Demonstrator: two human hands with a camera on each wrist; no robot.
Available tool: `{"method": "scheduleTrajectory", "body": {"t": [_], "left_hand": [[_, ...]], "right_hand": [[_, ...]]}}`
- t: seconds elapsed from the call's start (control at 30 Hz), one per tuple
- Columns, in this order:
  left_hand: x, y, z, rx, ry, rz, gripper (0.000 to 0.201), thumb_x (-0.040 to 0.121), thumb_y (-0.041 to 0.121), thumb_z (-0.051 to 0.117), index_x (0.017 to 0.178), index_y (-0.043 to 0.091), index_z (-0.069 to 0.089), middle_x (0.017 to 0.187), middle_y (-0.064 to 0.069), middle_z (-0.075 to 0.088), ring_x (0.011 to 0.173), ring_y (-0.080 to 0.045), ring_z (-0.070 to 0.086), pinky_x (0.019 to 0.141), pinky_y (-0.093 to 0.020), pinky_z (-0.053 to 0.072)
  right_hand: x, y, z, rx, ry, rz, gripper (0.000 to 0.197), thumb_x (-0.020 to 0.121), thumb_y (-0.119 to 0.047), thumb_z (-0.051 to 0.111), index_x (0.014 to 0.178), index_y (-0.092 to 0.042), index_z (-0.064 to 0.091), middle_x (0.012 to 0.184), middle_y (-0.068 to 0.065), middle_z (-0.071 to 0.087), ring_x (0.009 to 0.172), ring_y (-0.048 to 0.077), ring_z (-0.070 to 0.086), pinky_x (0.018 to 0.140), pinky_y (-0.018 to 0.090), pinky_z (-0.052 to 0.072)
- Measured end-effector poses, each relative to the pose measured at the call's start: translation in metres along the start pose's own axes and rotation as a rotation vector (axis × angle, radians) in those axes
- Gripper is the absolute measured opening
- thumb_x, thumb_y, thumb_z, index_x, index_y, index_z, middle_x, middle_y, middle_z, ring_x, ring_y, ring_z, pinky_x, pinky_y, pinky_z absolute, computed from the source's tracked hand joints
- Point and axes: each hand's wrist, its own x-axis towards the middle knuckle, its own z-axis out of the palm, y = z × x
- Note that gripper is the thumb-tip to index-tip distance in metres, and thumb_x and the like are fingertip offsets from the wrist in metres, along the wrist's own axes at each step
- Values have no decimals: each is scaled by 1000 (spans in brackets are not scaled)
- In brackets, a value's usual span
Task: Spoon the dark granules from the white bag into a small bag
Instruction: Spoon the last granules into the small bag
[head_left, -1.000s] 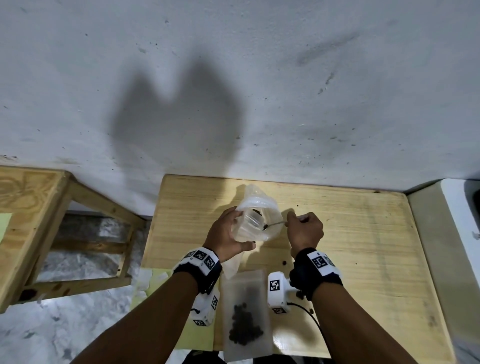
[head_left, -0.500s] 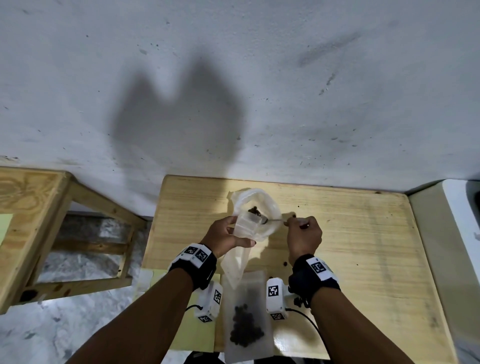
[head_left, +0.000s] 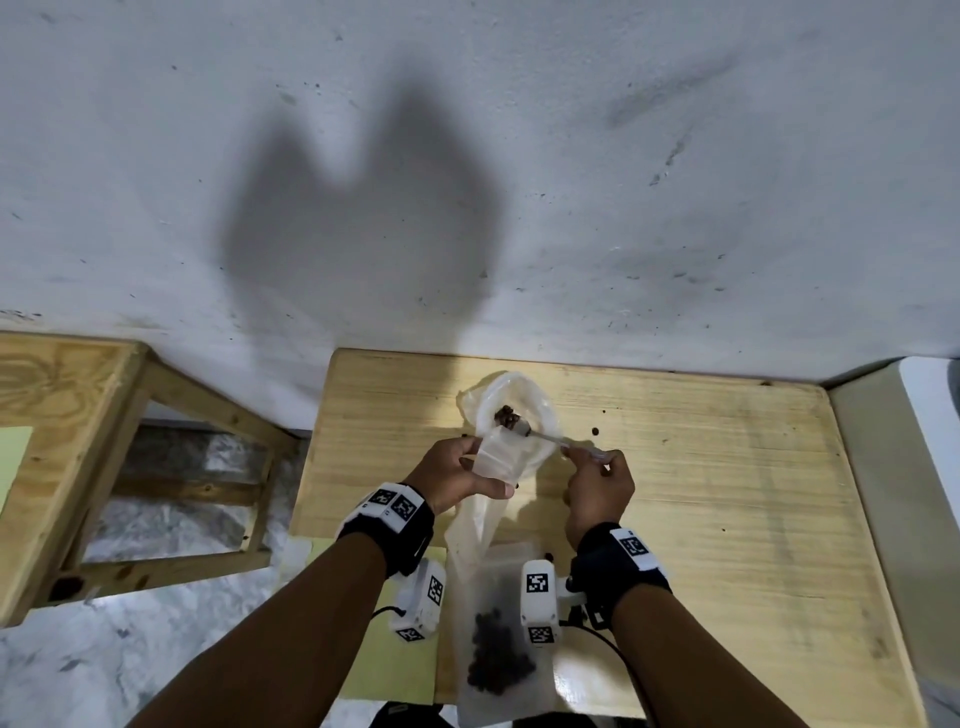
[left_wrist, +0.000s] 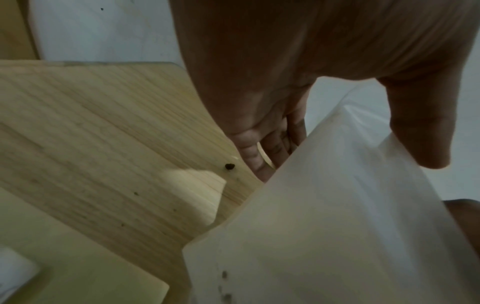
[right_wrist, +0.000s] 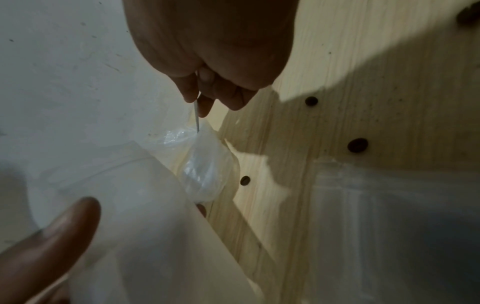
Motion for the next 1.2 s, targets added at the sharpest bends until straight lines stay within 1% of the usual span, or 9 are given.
{"method": "scheduleTrajectory", "body": {"t": [0.17, 0.3, 0.47, 0.57, 0.67, 0.8, 0.93, 1.03, 1.2], "left_hand": [[-1, 1, -6, -14, 21, -8, 66, 48, 38, 90, 108, 17, 71, 101, 3, 77, 98, -16, 71, 99, -44, 52], [0, 2, -8, -38, 40, -18, 63, 48, 38, 90, 105, 17, 73, 100, 2, 77, 99, -17, 71, 98, -45, 52], [1, 1, -4, -71, 35, -28, 62, 48, 34, 90, 105, 16, 73, 101, 1, 77, 100, -17, 71, 99, -44, 52], [2, 1, -3, -79, 46, -36, 60, 49, 34, 90, 104, 16, 73, 101, 1, 76, 99, -17, 71, 98, -43, 53], [2, 0, -3, -73, 57, -37, 55, 52, 29, 90, 102, 16, 73, 100, 1, 77, 99, -18, 71, 96, -43, 53], [2, 0, -3, -35, 72, -24, 46, 63, 16, 89, 105, 16, 72, 99, 3, 77, 97, -15, 71, 93, -38, 54], [0, 3, -1, -48, 76, -17, 42, 65, 11, 88, 104, 17, 72, 97, 3, 77, 95, -14, 71, 89, -33, 54], [1, 1, 1, -54, 75, -14, 44, 64, 12, 88, 105, 18, 72, 99, 3, 77, 97, -15, 71, 91, -34, 54], [1, -3, 3, -59, 113, -19, 54, 62, 15, 90, 111, 20, 69, 101, 6, 76, 99, -13, 70, 88, -29, 54]], "right_hand": [[8, 3, -5, 41, -52, 22, 29, 81, -11, 74, 66, -19, 51, 62, 6, 40, 55, 18, 33, 53, 30, 30], [13, 1, -15, 89, -117, -19, 33, 85, -10, 72, 67, -18, 45, 64, 7, 34, 52, 16, 26, 48, 25, 23], [17, -3, -22, 85, -170, -87, 28, 84, -18, 76, 74, -14, 50, 68, 8, 33, 55, 17, 27, 54, 29, 25], [19, -8, -23, 61, -183, -110, 32, 83, -21, 77, 69, -19, 48, 68, 7, 33, 55, 17, 27, 54, 29, 25], [20, -13, -24, 66, -211, -102, 33, 83, -15, 74, 66, -21, 47, 67, 8, 36, 53, 16, 26, 53, 30, 23], [19, -20, -27, 100, -253, -75, 29, 86, -12, 73, 72, -18, 49, 69, 9, 38, 48, 14, 26, 48, 26, 22], [20, -25, -30, 109, -277, -32, 28, 89, -9, 70, 72, -19, 49, 82, 15, 48, 45, 11, 27, 44, 22, 22], [21, -26, -33, 112, -284, -19, 26, 89, -10, 71, 74, -18, 51, 86, 17, 52, 42, 9, 30, 42, 20, 23], [20, -23, -37, 112, -312, -35, 33, 88, -12, 72, 69, -20, 47, 85, 17, 47, 45, 11, 27, 41, 21, 23]]}}
